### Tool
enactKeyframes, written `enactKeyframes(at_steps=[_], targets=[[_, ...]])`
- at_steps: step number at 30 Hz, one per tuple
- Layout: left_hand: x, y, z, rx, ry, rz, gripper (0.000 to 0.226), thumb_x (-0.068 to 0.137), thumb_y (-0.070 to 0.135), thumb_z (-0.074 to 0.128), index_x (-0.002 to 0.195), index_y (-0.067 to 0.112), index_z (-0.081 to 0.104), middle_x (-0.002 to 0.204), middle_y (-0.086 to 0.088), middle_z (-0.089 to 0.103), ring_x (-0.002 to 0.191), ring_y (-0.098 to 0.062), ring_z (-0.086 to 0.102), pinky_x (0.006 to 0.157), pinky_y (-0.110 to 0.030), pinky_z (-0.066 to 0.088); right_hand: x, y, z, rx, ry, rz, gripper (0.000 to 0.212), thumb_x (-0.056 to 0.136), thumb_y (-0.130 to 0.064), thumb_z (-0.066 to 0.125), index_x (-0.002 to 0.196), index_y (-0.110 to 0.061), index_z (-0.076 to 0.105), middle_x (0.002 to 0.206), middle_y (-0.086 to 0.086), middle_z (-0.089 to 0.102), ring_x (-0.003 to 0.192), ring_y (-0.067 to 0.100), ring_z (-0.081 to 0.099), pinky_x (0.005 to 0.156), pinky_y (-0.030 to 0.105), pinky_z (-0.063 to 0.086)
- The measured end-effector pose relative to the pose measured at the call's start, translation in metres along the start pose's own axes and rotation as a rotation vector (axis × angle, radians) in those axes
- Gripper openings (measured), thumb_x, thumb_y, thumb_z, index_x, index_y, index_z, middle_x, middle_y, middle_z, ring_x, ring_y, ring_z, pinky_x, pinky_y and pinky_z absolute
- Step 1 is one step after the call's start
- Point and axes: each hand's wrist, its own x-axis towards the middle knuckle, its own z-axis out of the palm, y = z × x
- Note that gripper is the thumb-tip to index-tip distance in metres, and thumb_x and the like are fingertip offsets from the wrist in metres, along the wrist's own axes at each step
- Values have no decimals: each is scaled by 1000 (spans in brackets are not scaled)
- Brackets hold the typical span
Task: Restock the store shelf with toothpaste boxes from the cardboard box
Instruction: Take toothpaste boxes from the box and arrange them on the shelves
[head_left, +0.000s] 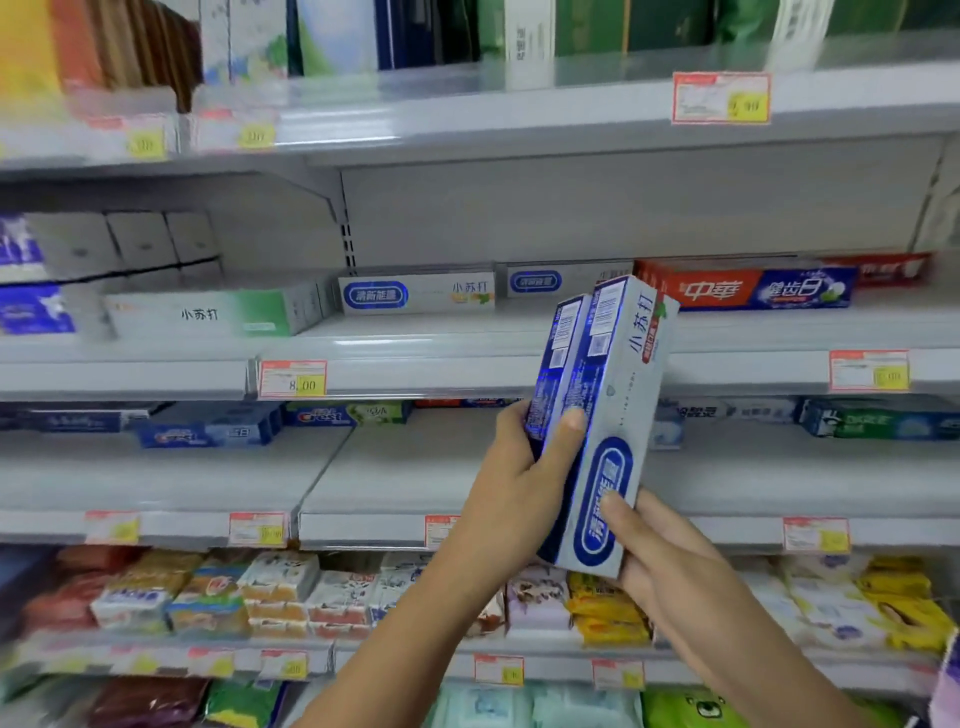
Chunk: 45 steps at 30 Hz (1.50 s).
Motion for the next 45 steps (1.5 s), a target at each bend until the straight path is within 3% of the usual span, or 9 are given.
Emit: enactKeyframes(at_steps=[3, 10, 14, 18, 22, 28, 34, 38, 45], targets=[[7, 0, -12, 78, -90, 72, 70, 64, 53, 78, 120, 36, 39, 116, 13, 60, 101, -1, 63, 88, -28, 54, 8, -6, 11, -65, -46, -27, 43, 81, -33, 51, 124, -32, 53, 107, -15, 71, 113, 15, 61, 91, 35, 53], [34, 27, -47, 403, -158, 165, 70, 59, 49, 77, 121, 38, 45, 113, 5, 61, 98, -13, 63, 89, -38, 52, 23, -33, 24, -383, -234, -30, 26, 96, -24, 49, 115, -41, 53, 113, -24, 66, 104, -5, 62, 84, 14, 50], [72, 71, -71, 928, -140, 352, 85, 64, 41, 80, 137, 29, 39, 115, -3, 49, 107, -20, 49, 90, -29, 42, 55, -83, -1, -764, 145, -323, 19, 91, -23, 60, 108, -29, 65, 105, -13, 66, 86, -3, 61, 76, 8, 45], [127, 108, -88, 1155, -177, 382, 89, 71, 35, 78, 145, 28, 29, 124, -4, 45, 105, -22, 52, 93, -33, 45, 101, -124, -40, -1004, 450, -521, 19, 90, -20, 61, 109, -20, 66, 103, -4, 66, 90, 7, 61, 85, 26, 46], [177, 105, -101, 1247, -326, 224, 94, 75, 28, 77, 150, 30, 20, 130, 0, 48, 101, -18, 55, 90, -31, 48, 139, -141, -50, -1203, 437, -366, 47, 90, -32, 63, 133, -17, 52, 129, 2, 59, 109, 16, 54, 85, 23, 38], [208, 74, -99, 1207, -531, 95, 84, 78, 33, 74, 148, 32, 27, 131, 5, 55, 104, -14, 56, 98, -29, 43, 181, -150, -42, -1166, 73, -110, 94, 78, -37, 74, 151, -24, 16, 152, 2, 33, 135, 21, 39, 108, 38, 37], [216, 59, -84, 1196, -528, 119, 78, 84, 50, 63, 149, 36, 22, 139, 5, 48, 116, -19, 52, 96, -29, 39, 190, -147, -48, -1336, -78, -120, 65, 86, -38, 65, 143, -44, 34, 143, -9, 43, 102, 10, 56, 86, 24, 44], [220, 57, -68, 1205, -495, 191, 73, 89, 44, 60, 150, 32, 21, 142, 3, 46, 111, -18, 51, 92, -27, 39, 188, -140, -72, -1401, 151, -200, 72, 85, -32, 69, 147, -27, 33, 147, -3, 42, 129, 17, 45, 104, 31, 36], [269, 46, -22, 1275, -485, 180, 47, 91, 31, 56, 135, 23, 41, 125, -5, 57, 99, -23, 57, 79, -32, 48, 187, -131, -106, -1478, 483, -196, 29, 92, -35, 55, 115, -19, 64, 117, 4, 65, 104, 23, 58, 89, 34, 44]])
